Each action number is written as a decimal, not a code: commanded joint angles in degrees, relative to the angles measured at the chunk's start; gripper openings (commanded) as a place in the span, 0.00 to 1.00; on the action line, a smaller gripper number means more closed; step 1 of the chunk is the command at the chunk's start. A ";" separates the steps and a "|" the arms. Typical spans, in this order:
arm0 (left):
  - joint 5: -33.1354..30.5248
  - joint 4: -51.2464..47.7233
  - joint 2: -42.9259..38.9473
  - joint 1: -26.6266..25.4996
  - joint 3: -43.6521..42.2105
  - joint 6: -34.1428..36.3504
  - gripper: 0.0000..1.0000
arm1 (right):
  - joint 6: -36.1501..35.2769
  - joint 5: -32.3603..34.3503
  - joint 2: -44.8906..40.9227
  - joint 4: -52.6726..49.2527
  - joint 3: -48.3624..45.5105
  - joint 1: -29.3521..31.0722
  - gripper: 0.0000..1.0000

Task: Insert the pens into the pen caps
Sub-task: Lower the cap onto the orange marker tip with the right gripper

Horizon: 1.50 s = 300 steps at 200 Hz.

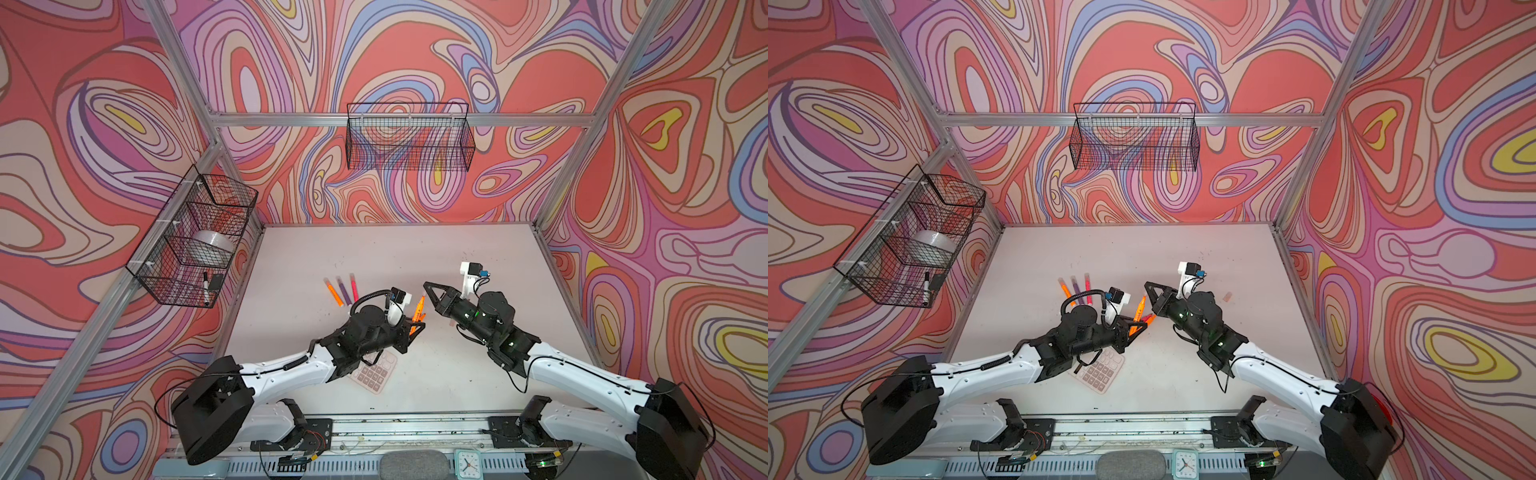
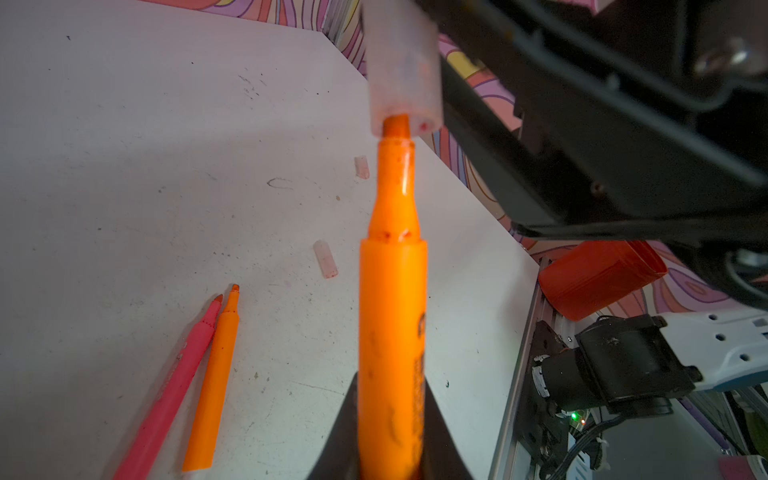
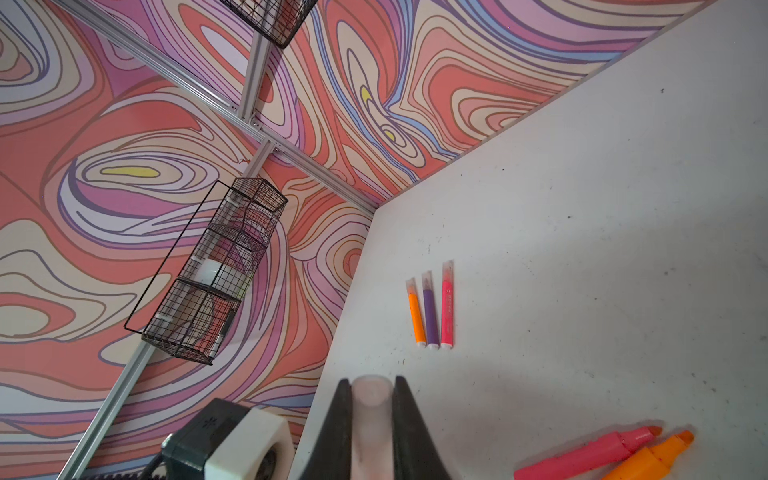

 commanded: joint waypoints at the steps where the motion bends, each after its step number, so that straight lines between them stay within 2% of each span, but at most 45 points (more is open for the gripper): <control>1: -1.59 1.94 -1.42 -0.11 -0.10 0.25 0.00 | 0.15 -0.82 0.65 0.83 -0.53 0.68 0.00; 41: -3.71 -0.41 -3.39 0.44 1.73 1.84 0.00 | -0.62 -1.09 1.44 0.46 -0.53 1.13 0.00; 63: -1.90 -1.70 -4.16 1.91 3.38 2.26 0.00 | -1.91 -2.23 1.44 1.93 -1.00 1.30 0.00; 118: 2.01 -3.23 -6.44 3.63 6.13 4.23 0.00 | -5.89 -10.65 2.88 8.01 -0.54 1.33 0.02; 167: 6.18 -4.41 -10.85 6.14 6.10 4.20 0.00 | -11.59 -15.83 3.63 11.08 -0.84 1.36 0.06; 196: 8.67 -4.24 -13.12 6.42 5.69 4.75 0.00 | -12.61 -19.51 4.16 14.46 -1.43 1.35 0.08; 229: 7.36 -4.67 -14.28 6.40 5.18 5.52 0.00 | -12.18 -21.26 4.87 17.05 -1.81 1.39 0.20; 265: 6.26 -4.41 -13.89 6.34 3.32 8.72 0.00 | -11.80 -15.70 1.52 12.08 -1.68 1.39 0.45; 300: 2.57 -2.53 -13.29 6.03 -1.55 13.83 0.00 | -13.33 -9.94 -3.10 9.37 -3.73 1.33 0.64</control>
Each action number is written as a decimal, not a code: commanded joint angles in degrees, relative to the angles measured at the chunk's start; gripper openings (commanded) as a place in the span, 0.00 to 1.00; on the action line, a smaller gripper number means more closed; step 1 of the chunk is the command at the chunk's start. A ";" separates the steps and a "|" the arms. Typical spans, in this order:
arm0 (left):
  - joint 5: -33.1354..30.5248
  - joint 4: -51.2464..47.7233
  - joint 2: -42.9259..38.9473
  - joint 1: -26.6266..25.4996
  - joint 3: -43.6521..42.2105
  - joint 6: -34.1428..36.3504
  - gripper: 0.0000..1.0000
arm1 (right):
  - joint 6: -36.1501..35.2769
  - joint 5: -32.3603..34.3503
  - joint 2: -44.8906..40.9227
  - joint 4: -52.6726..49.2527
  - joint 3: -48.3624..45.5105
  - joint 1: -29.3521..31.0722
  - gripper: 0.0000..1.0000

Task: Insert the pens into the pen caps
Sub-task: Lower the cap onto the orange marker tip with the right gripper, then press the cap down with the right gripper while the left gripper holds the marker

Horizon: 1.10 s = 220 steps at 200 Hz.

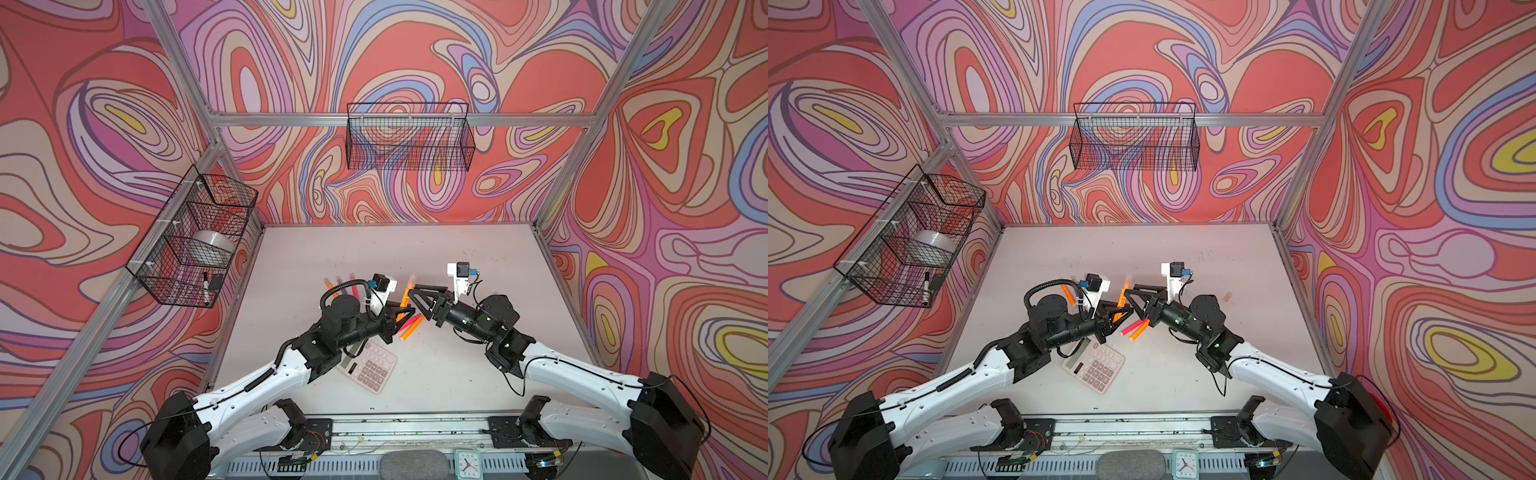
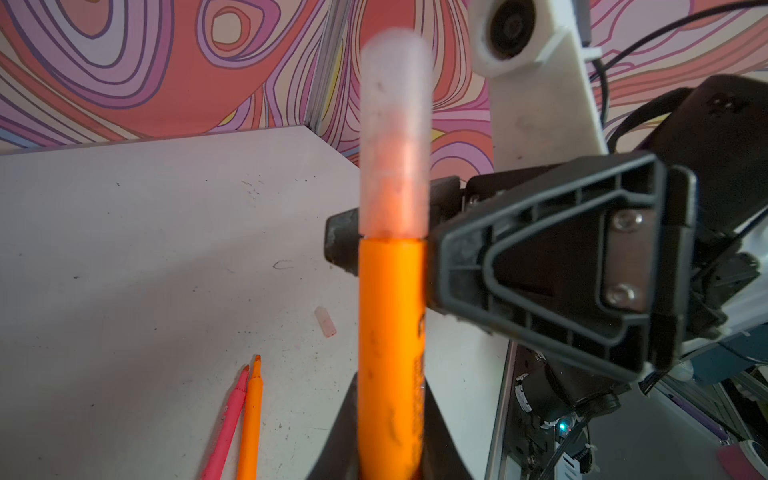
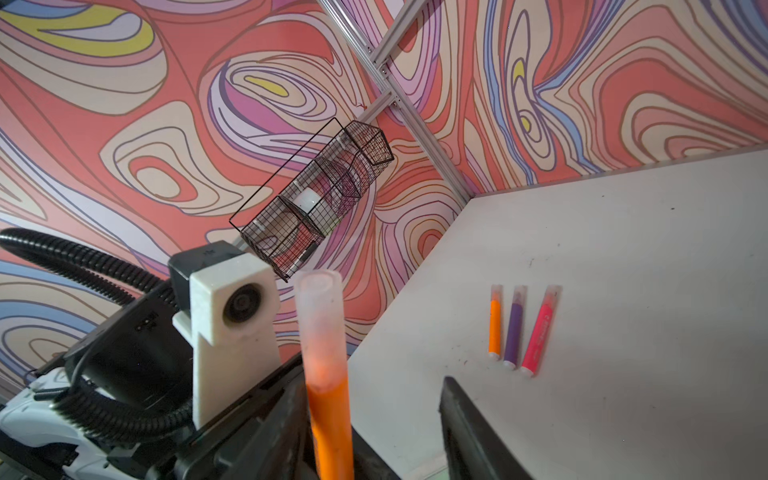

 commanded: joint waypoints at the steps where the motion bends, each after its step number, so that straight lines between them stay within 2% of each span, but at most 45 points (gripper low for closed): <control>1: -2.96 3.73 -0.23 -0.07 -3.39 5.15 0.00 | -1.45 4.65 -3.22 -3.11 -2.03 0.07 0.64; 38: -4.46 7.05 0.24 -2.29 -9.88 9.57 0.00 | -2.03 6.46 -4.67 -4.15 -2.38 0.13 0.73; 63: -6.74 9.11 0.90 -4.27 -12.43 11.65 0.00 | -2.13 9.44 -4.12 -5.67 -2.18 0.15 0.75; 86: -6.26 11.70 0.56 -4.64 -14.27 11.15 0.00 | -1.42 12.04 -3.25 -5.27 -2.76 0.13 0.75; 121: -6.15 11.04 -0.26 -4.84 -14.11 11.55 0.00 | -0.48 13.23 -0.02 -5.75 -1.58 0.14 0.72; 155: -6.79 12.21 1.15 -4.88 -13.87 11.33 0.00 | -0.34 8.36 4.64 -2.75 0.16 0.15 0.66; 220: -8.04 11.44 3.17 -4.93 -12.17 11.33 0.00 | -0.46 7.21 7.00 -1.41 1.29 0.25 0.63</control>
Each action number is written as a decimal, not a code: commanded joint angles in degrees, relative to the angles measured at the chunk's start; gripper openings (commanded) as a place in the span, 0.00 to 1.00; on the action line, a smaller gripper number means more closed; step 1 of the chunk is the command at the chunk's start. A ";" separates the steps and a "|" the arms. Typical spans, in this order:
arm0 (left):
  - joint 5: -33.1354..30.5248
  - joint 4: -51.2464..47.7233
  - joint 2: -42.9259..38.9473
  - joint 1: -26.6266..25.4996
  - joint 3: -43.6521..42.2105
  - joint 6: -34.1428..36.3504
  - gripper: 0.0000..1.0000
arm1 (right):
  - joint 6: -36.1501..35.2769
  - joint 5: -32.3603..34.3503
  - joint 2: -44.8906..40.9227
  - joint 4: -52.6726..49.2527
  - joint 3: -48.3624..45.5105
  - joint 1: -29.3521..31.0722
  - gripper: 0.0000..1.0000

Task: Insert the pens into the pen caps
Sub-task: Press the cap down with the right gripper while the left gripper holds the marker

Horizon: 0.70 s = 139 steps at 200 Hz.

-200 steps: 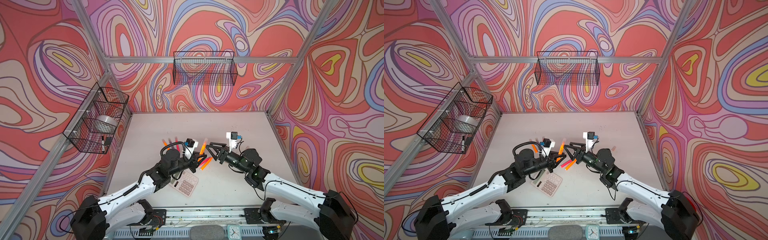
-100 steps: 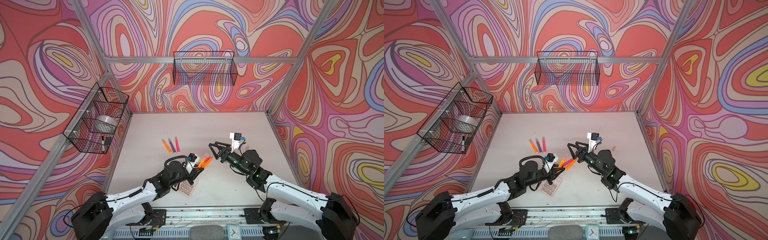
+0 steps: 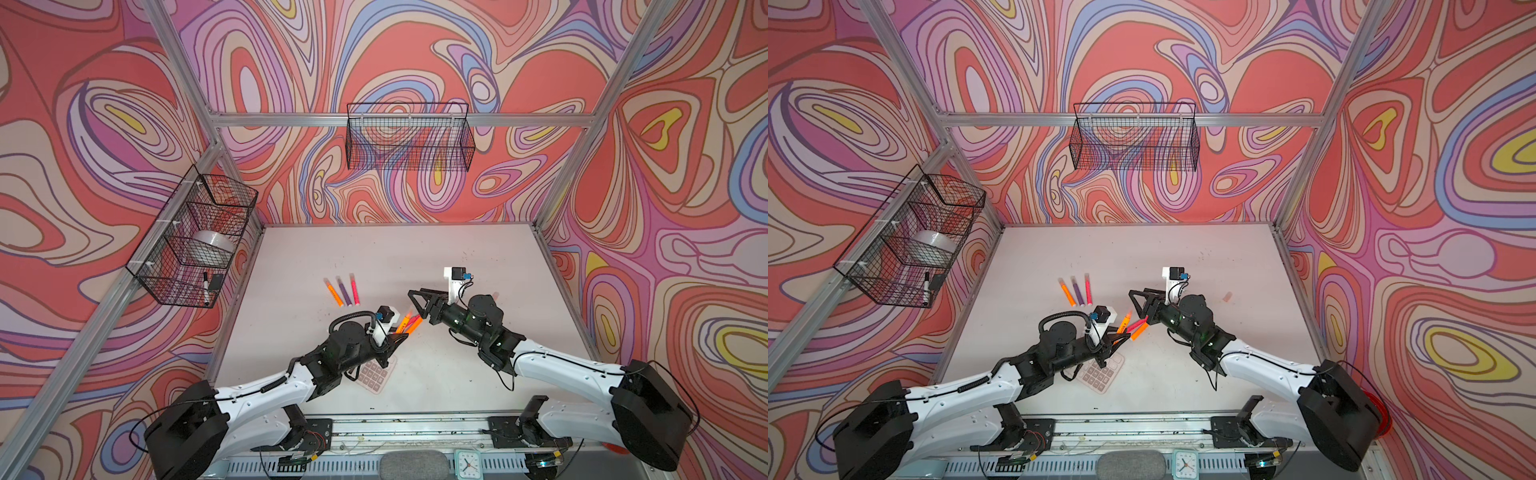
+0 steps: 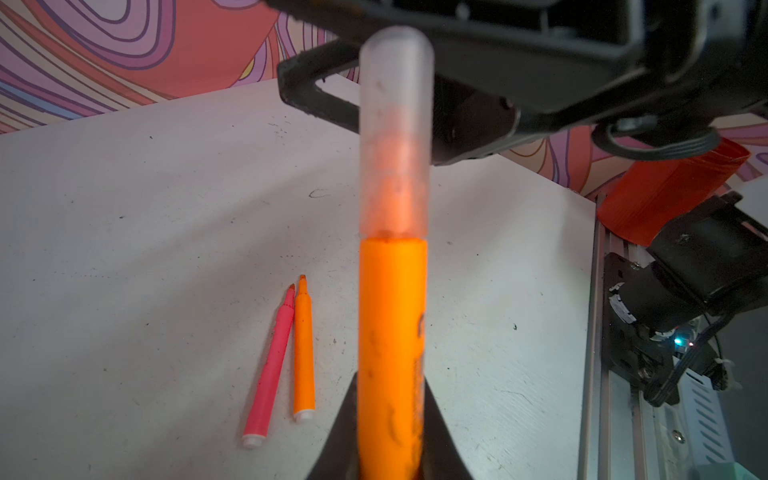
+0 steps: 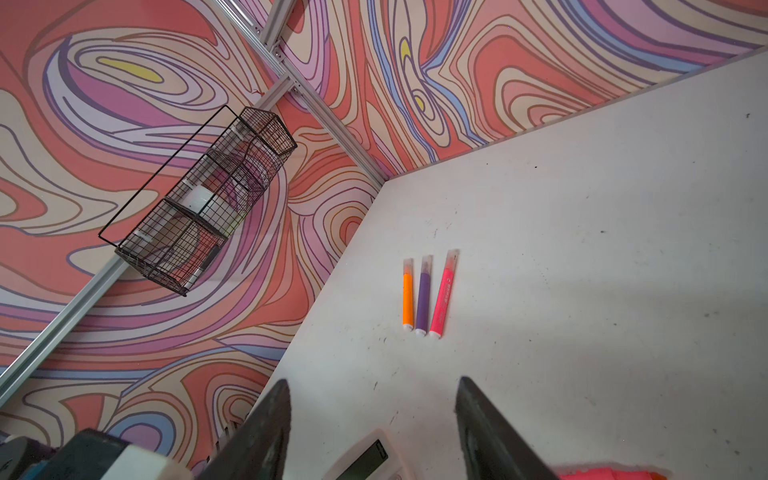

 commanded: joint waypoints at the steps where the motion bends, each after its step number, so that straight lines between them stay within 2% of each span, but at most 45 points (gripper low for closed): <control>1: -0.83 2.26 0.86 -0.25 1.60 0.93 0.00 | -0.33 -1.52 0.12 1.31 1.60 0.26 0.63; 55: -1.07 2.87 2.10 -0.29 2.05 0.60 0.00 | -0.97 -1.98 -1.79 -0.38 1.76 0.61 0.62; 74: -0.46 2.79 2.65 -0.29 2.52 0.36 0.00 | -0.58 -3.01 -0.58 -1.40 2.59 1.08 0.54; 100: -0.69 2.78 3.32 -0.29 3.06 0.23 0.00 | -0.41 -3.46 0.78 -2.77 3.50 1.57 0.49; 120: -0.44 2.61 3.35 -0.29 3.24 0.07 0.00 | -0.22 -3.67 0.95 -4.90 4.45 2.05 0.35; 139: -0.45 2.69 2.94 -0.29 2.94 -0.12 0.00 | -0.48 -3.55 0.98 -6.59 5.06 2.90 0.32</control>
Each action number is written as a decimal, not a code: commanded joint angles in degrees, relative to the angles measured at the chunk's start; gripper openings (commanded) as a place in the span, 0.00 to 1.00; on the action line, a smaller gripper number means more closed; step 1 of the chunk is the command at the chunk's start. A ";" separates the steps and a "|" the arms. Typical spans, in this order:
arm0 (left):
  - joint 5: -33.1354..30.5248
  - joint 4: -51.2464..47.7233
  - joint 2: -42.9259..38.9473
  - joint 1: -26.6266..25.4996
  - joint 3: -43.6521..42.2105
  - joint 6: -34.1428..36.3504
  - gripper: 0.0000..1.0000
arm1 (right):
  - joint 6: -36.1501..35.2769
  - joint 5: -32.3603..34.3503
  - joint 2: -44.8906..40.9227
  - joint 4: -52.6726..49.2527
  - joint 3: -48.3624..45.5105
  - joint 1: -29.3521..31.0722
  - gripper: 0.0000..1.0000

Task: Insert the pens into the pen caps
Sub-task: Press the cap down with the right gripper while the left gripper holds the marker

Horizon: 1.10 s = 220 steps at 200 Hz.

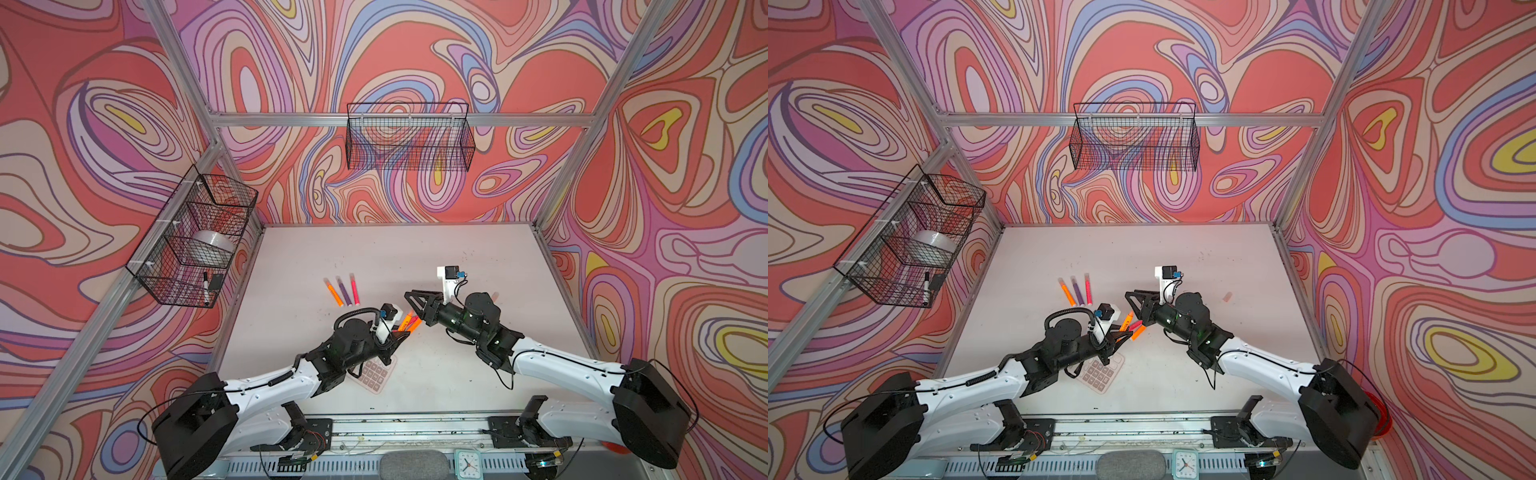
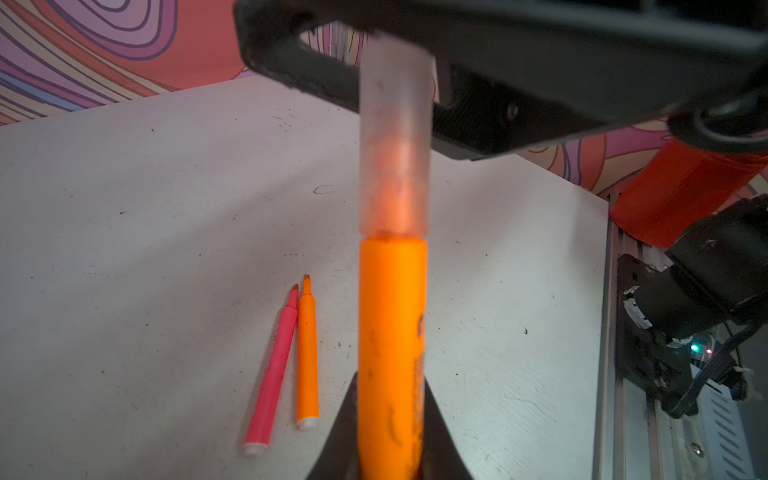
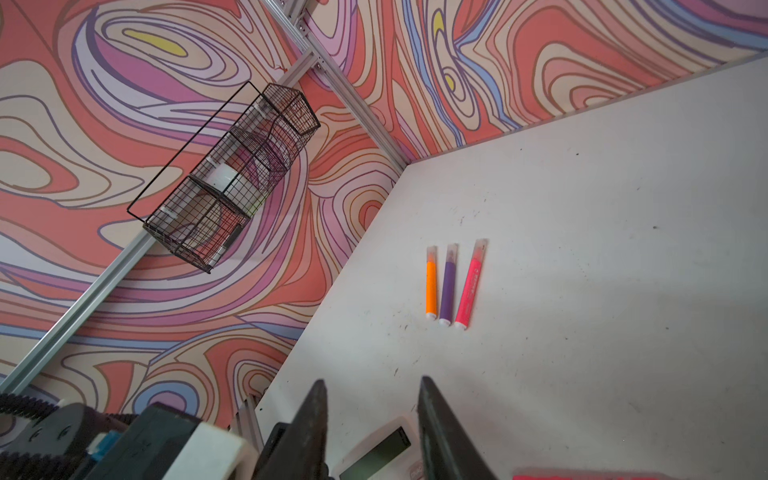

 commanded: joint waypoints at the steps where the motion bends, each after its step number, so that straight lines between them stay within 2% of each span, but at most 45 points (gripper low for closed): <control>1: 0.15 1.91 -0.17 -0.29 1.34 -0.01 0.00 | -0.44 -0.57 0.47 -2.96 1.91 1.19 0.32; 27: 0.25 1.74 -0.59 -0.29 1.18 -0.11 0.00 | -0.44 0.95 0.13 -3.65 1.56 2.19 0.30; 74: -2.17 1.56 -1.87 -0.25 0.78 -1.48 0.00 | -0.34 2.20 -0.67 -4.24 0.95 3.01 0.18; 116: -5.04 0.25 -2.37 -0.29 2.59 -2.39 0.00 | -0.96 2.87 0.49 -4.83 1.72 3.99 0.00; 142: -6.68 -0.01 -2.35 -0.25 4.31 -2.14 0.00 | -2.46 3.74 0.91 -6.48 2.60 5.01 0.00; 185: -12.98 0.73 -3.28 0.01 7.73 -1.69 0.00 | -4.52 5.62 2.58 -8.55 2.84 7.88 0.00; 220: -13.91 1.72 -3.94 0.86 10.52 -1.53 0.00 | -5.10 6.84 3.01 -9.43 1.60 10.06 0.00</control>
